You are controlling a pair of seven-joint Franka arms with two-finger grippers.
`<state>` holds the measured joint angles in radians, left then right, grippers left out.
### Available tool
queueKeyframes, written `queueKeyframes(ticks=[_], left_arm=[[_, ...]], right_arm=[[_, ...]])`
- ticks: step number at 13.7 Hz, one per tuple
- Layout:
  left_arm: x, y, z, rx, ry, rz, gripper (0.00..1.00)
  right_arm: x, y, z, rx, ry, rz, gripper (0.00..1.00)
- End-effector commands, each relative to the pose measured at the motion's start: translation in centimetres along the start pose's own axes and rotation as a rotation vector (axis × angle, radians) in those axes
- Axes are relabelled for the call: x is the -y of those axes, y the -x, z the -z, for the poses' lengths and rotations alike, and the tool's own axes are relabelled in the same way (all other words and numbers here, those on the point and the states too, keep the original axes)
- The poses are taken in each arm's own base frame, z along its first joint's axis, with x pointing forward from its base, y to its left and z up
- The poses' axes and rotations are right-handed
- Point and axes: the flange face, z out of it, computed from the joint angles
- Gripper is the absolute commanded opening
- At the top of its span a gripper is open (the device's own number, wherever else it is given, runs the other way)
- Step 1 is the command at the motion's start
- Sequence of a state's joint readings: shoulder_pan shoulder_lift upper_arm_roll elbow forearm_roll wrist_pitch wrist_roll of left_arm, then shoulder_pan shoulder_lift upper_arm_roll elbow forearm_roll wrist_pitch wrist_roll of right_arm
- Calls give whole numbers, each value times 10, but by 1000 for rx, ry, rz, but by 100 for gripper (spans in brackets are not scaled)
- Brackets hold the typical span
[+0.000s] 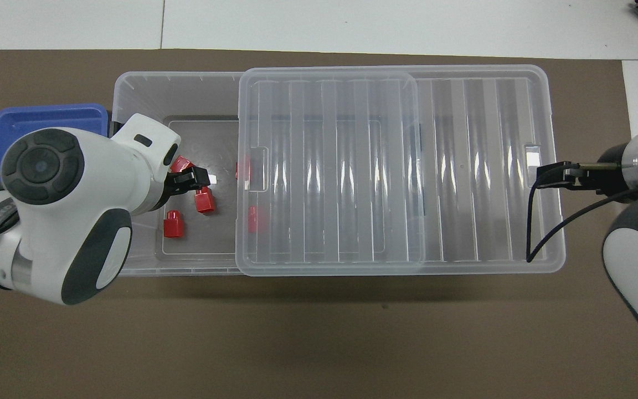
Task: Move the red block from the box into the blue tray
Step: 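Reach the left gripper into the open box toward a red block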
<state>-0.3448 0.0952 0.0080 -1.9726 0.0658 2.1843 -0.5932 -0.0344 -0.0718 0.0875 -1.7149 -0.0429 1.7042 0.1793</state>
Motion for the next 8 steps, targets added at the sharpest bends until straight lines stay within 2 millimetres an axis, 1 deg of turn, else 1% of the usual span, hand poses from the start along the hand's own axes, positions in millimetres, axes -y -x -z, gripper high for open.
queueKeyframes(ticks=[1, 2, 3, 4, 5, 7, 8], left_arm=[[-12, -7, -49, -6, -32, -46, 99], [-20, -5, -73, -3, -36, -66, 99], [-21, -4, -98, 6, -38, -69, 100], [-13, -2, -112, 7, -37, -61, 100], [-6, 1, -118, 10, -37, -58, 100], [-4, 4, -120, 21, -45, -59, 100], [-4, 8, -122, 35, -54, -63, 99]], right_arm=[[1, -13, 23, 11, -27, -22, 100], [2, -21, 31, 14, -36, -26, 100], [2, -25, 37, 19, -43, -33, 100], [0, -24, 39, 35, -29, -34, 100], [0, -22, 36, 48, -19, -34, 100], [-1, -22, 37, 46, 8, -32, 100], [1, -22, 35, 50, 9, -27, 100]])
